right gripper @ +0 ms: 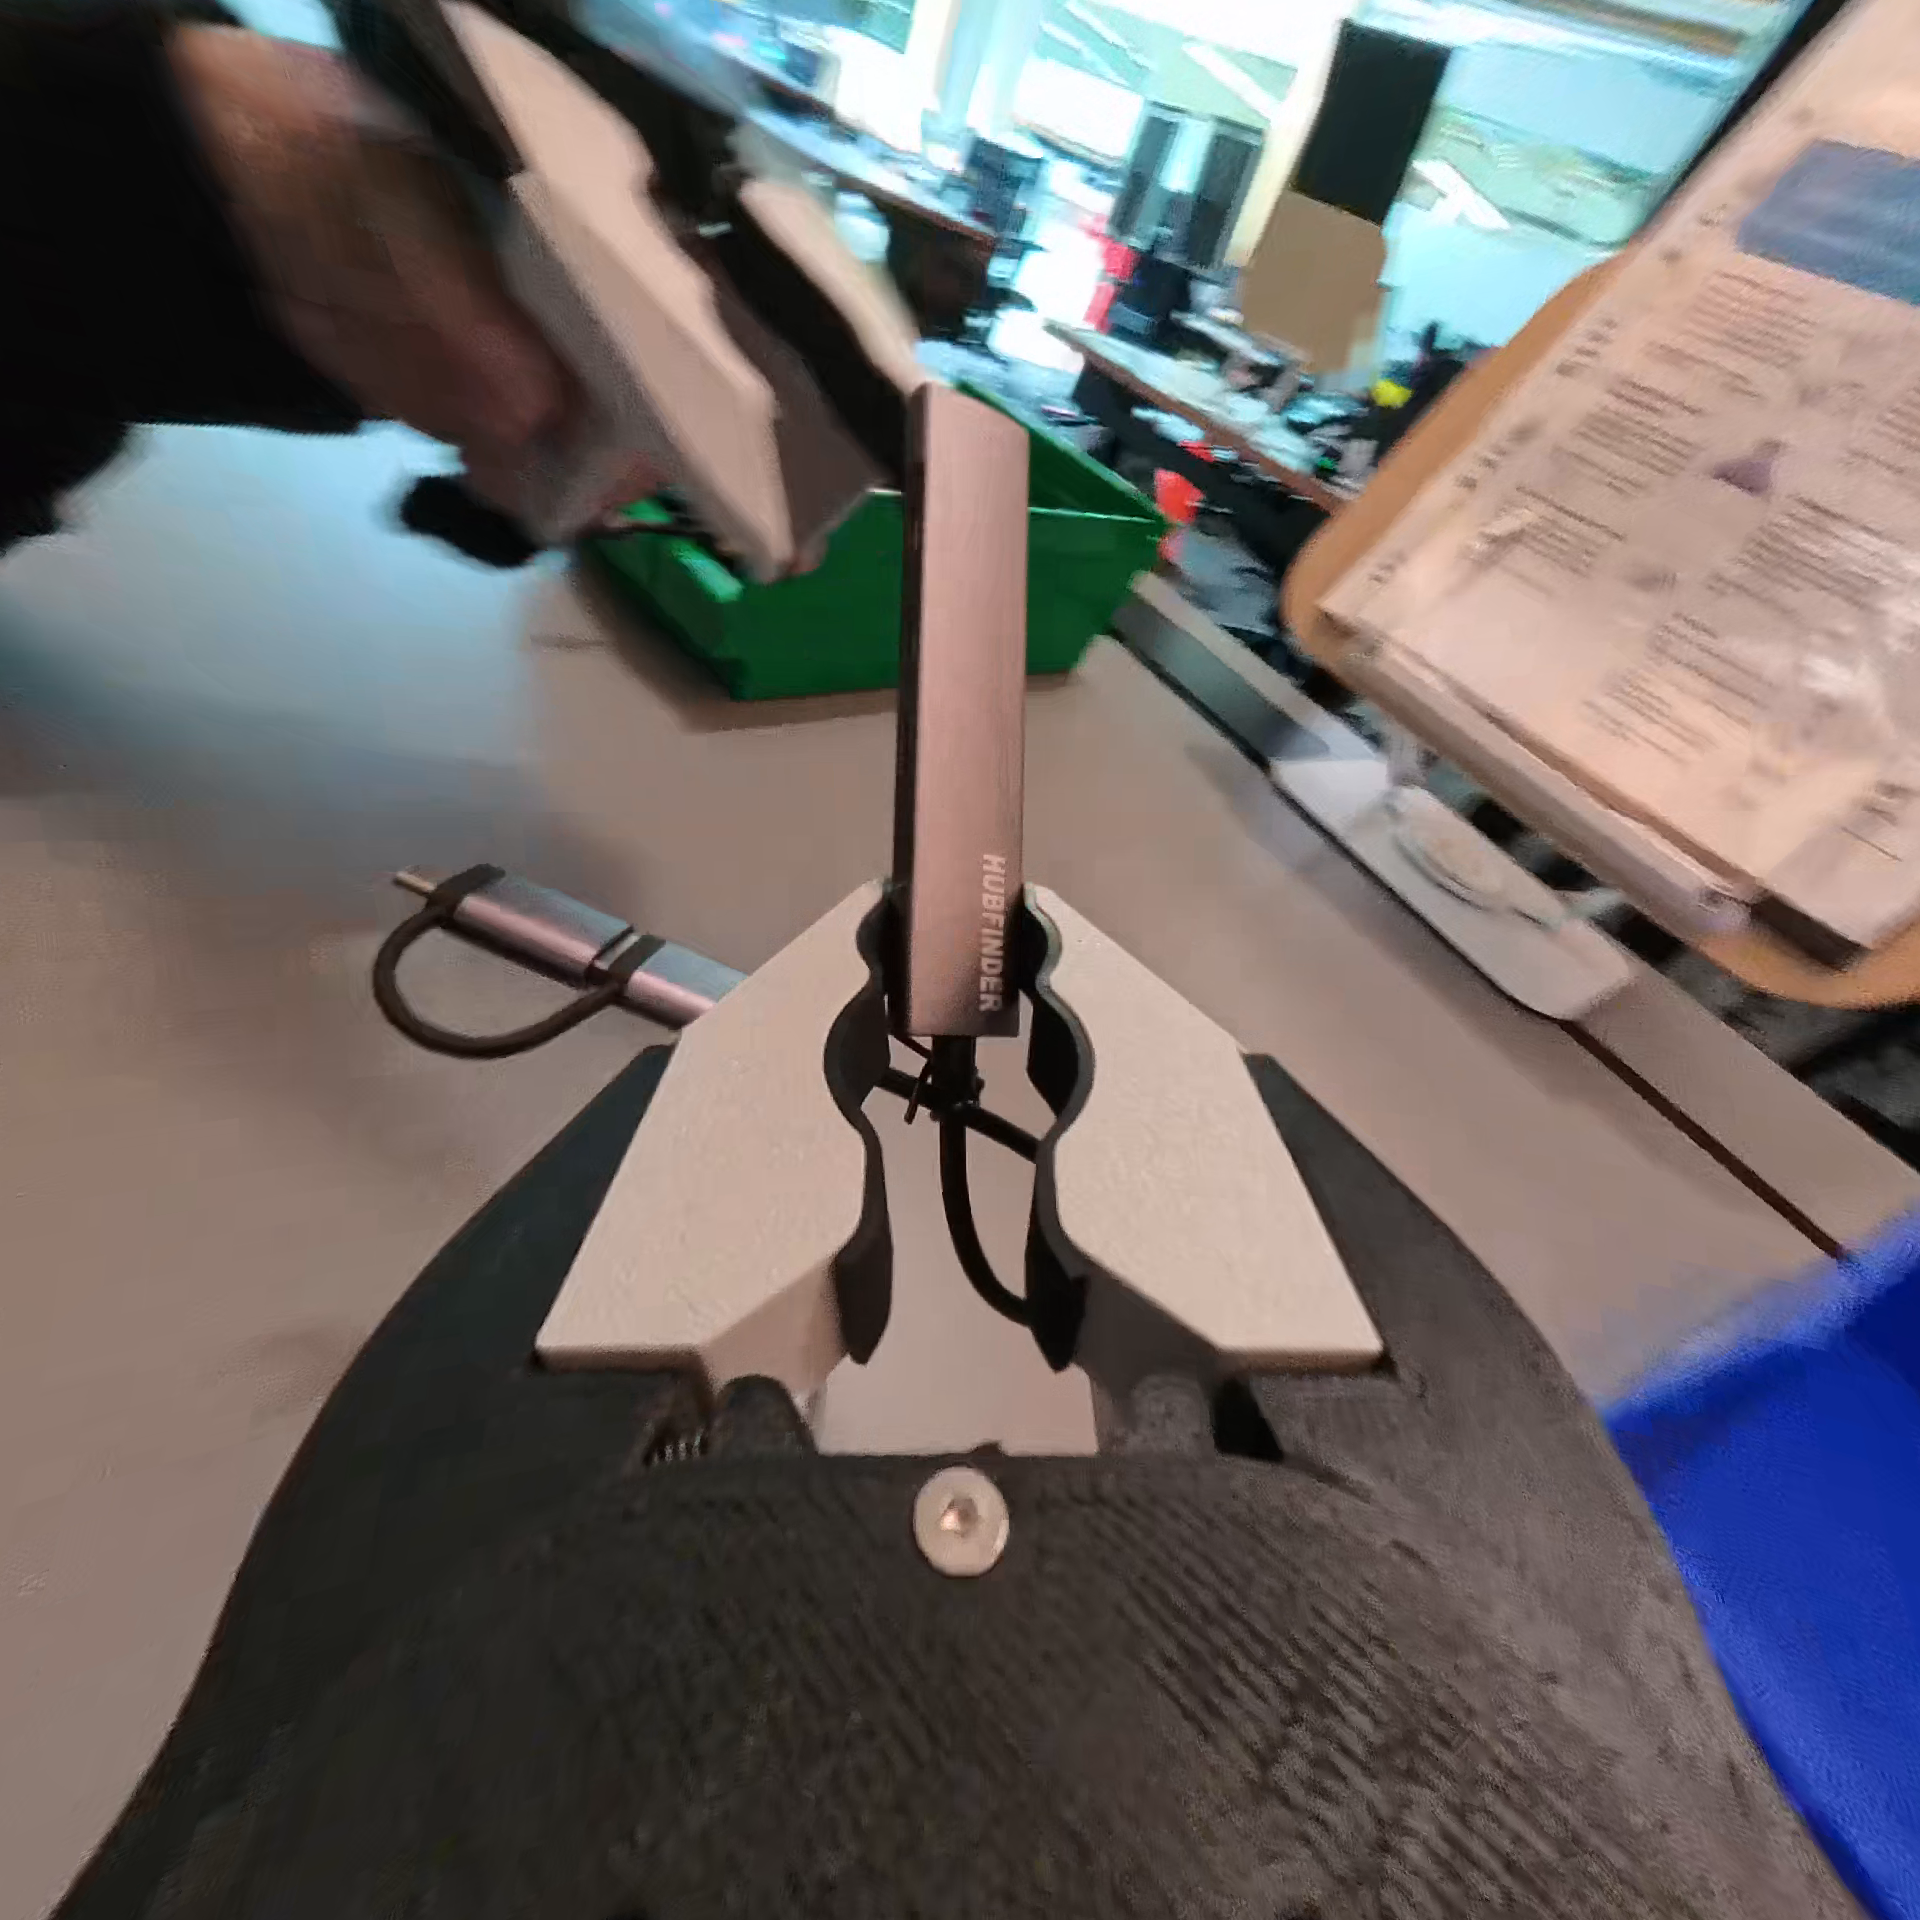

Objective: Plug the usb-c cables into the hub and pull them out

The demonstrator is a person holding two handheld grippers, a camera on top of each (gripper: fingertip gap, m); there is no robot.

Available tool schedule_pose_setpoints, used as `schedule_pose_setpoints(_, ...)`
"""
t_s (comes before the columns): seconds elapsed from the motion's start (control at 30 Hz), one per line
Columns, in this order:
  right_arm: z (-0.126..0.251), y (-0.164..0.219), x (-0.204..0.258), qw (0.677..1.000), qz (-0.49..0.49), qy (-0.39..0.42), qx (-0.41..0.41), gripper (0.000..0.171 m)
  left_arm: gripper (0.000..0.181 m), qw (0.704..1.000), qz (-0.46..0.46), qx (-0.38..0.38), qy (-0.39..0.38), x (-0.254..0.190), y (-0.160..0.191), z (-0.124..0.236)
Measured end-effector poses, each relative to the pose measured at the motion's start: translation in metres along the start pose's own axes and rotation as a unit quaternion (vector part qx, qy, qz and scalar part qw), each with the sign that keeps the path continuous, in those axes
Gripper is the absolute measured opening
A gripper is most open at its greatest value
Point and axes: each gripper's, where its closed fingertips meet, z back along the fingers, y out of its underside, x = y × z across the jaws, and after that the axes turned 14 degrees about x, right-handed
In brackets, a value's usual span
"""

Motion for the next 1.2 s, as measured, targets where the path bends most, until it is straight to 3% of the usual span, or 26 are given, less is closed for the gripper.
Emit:
schedule_pose_setpoints(0.03, 0.002, 0.002, -0.009, 1.000, 0.000, 0.029, 0.008, 0.019, 0.056, 0.999, 0.048, -0.002, -0.007, 0.003, 0.004, -0.003)
schedule_pose_setpoints(0.13, 0.003, 0.008, -0.019, 0.992, 0.061, 0.093, 0.050, 0.019, 0.057, 0.988, 0.144, -0.040, 0.025, -0.005, 0.005, -0.013)
schedule_pose_setpoints(0.27, -0.005, 0.006, -0.017, 0.975, 0.137, 0.151, 0.087, 0.020, 0.045, 0.974, 0.218, -0.047, 0.033, 0.002, 0.007, -0.027)
schedule_pose_setpoints(0.37, -0.007, 0.007, -0.017, 0.968, 0.158, 0.165, 0.106, 0.020, 0.013, 0.966, 0.243, -0.063, 0.063, 0.002, 0.003, -0.030)
schedule_pose_setpoints(0.57, -0.003, 0.015, -0.019, 0.973, 0.143, 0.145, 0.105, 0.020, 0.007, 0.928, 0.320, -0.100, 0.164, -0.004, -0.002, -0.039)
schedule_pose_setpoints(0.67, -0.005, 0.014, -0.020, 0.956, 0.192, 0.181, 0.130, 0.020, 0.015, 0.920, 0.343, -0.107, 0.158, 0.000, -0.001, -0.045)
schedule_pose_setpoints(0.7, -0.007, 0.015, -0.020, 0.957, 0.185, 0.179, 0.134, 0.020, 0.008, 0.919, 0.345, -0.114, 0.154, 0.002, -0.001, -0.045)
schedule_pose_setpoints(0.83, -0.005, 0.013, -0.018, 0.964, 0.174, 0.165, 0.112, 0.023, 0.007, 0.915, 0.346, -0.120, 0.166, 0.002, -0.002, -0.046)
schedule_pose_setpoints(0.9, -0.001, 0.001, -0.012, 0.984, 0.124, 0.124, 0.037, 0.027, 0.006, 0.912, 0.351, -0.125, 0.173, 0.003, -0.002, -0.046)
schedule_pose_setpoints(1.03, 0.025, -0.027, -0.016, 0.990, -0.002, 0.063, -0.126, 0.032, 0.007, 0.866, 0.405, -0.169, 0.240, 0.004, -0.010, -0.041)
schedule_pose_setpoints(1.2, 0.017, -0.011, -0.016, 0.991, 0.062, 0.098, -0.068, 0.029, 0.007, 0.844, 0.437, -0.172, 0.258, 0.005, -0.008, -0.051)
